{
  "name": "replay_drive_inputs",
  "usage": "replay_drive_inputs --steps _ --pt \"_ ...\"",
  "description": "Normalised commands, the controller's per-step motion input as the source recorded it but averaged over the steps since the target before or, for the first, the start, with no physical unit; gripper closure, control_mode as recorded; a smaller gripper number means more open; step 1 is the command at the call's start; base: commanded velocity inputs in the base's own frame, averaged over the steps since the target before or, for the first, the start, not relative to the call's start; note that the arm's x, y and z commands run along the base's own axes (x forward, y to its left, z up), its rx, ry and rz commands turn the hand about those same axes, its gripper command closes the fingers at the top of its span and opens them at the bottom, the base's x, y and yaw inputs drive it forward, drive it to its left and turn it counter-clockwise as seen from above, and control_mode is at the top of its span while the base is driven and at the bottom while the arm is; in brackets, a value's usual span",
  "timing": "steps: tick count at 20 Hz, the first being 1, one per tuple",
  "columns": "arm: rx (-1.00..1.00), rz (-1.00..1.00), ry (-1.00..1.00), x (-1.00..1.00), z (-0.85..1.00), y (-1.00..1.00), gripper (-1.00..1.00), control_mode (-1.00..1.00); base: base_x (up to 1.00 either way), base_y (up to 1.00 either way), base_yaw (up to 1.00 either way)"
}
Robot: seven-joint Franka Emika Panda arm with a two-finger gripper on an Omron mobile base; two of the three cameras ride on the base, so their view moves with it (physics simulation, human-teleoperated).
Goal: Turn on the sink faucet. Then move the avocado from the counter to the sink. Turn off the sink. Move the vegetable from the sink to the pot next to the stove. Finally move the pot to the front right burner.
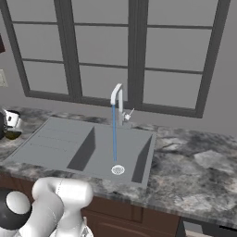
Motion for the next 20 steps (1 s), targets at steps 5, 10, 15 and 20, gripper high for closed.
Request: replay_drive_inputs --steps 5,10,15,20 --pt "0.00 -0.11 0.01 0.11 -0.23 0.57 -1.00 -1.00 0.00 0.00 0.00" --pt "0.00 -0.14 0.00 0.11 -0.22 0.31 -1.00 -1.00 0.00 0.00 0.00" --pt "0.03 -0.10 0.00 0.23 -0.08 0.09 -1.00 -1.00 0.00 0.00 0.00" --pt "0.05 -0.04 0.01 0.13 -0.04 0.08 -1.00 -1.00 0.00 0.00 0.00"
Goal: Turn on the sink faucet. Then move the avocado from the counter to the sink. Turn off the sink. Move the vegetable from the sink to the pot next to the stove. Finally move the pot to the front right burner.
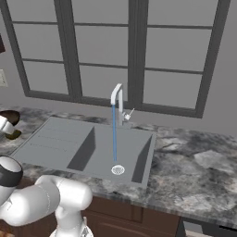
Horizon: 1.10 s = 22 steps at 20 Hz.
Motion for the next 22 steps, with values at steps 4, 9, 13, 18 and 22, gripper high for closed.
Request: replay_drive_inputs --steps 4,9,13,18,22 --pt "0.04 0.00 0.02 0.13 -0.15 0.05 -1.00 -1.00 0.00 0.00 0.00" --pt "0.02 0.00 0.01 0.23 -0.24 0.00 -1.00 -1.00 0.00 0.00 0.00" --pt "0.02 -0.01 0.03 0.26 -0.16 0.14 -1.00 -1.00 0.00 0.00 0.00" --pt "0.00 -0.02 0.07 0.18 -0.14 0.21 -1.00 -1.00 0.00 0.00 0.00" --pt "0.00 -0.03 0.09 0.19 -0.08 0.20 -1.00 -1.00 0.00 0.00 0.00"
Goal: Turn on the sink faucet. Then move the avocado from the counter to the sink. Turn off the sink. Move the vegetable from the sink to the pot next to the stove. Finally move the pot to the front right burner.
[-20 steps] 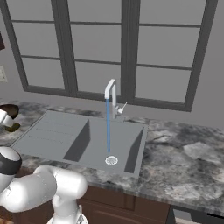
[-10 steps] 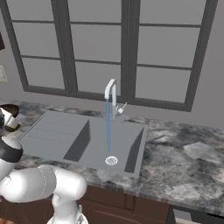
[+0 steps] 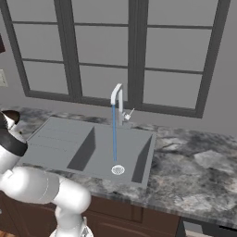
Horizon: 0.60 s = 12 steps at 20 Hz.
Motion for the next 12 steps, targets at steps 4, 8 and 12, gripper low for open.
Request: replay_drive_inputs --steps 4,8,12 --pt "0.00 -0.04 0.09 0.15 -0.08 0.17 -1.00 -1.00 0.00 0.00 0.00" --pt "0.00 -0.03 0.06 0.13 -0.16 0.03 -1.00 -1.00 0.00 0.00 0.00" --pt "0.00 -0.02 0.00 0.13 -0.24 0.00 -1.00 -1.00 0.00 0.00 0.00"
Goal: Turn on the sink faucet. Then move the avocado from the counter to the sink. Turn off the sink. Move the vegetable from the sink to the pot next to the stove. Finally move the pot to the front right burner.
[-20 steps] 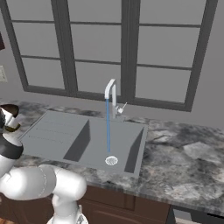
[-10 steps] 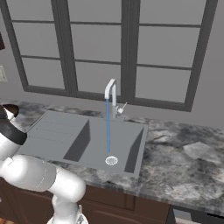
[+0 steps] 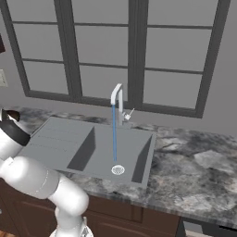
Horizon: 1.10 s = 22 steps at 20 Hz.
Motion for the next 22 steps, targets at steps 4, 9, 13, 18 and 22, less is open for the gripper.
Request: replay_drive_inputs --steps 4,9,13,18,22 --pt "0.00 -0.03 0.00 0.17 -0.21 0.03 -1.00 -1.00 0.00 0.00 0.00" --pt "0.00 -0.03 0.01 0.14 -0.16 0.09 -1.00 -1.00 0.00 0.00 0.00" --pt "0.00 -0.03 0.02 0.12 -0.17 0.13 -1.00 -1.00 0.00 0.00 0.00" --pt "0.00 -0.02 0.01 0.08 -0.21 0.09 -1.00 -1.00 0.00 0.00 0.00" --pt "0.00 0.00 0.00 0.08 -0.11 0.04 -1.00 -1.00 0.00 0.00 0.00"
